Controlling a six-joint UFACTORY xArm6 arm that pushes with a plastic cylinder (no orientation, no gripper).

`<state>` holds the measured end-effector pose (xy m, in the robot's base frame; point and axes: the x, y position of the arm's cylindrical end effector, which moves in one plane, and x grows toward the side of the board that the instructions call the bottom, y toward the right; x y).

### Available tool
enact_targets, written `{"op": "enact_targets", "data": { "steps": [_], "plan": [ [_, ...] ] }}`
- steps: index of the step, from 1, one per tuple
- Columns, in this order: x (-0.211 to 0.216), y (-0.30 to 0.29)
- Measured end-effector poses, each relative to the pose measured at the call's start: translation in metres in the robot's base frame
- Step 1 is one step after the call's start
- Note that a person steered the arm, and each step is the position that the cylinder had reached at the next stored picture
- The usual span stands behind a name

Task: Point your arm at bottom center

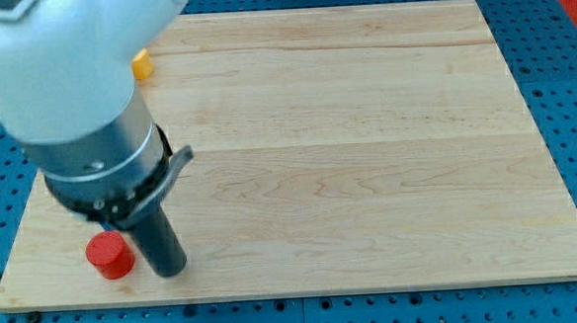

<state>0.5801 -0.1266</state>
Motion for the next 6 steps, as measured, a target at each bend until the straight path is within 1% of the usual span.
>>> {"op": "enact_targets", "data": {
  "steps": [1, 2, 4, 5, 6],
  "plan": [
    [-0.005, -0.034],
    [0.012, -0.037],
    [0.014, -0.023],
    [0.013, 0.058],
    [0.014, 0.083]
  ]
}}
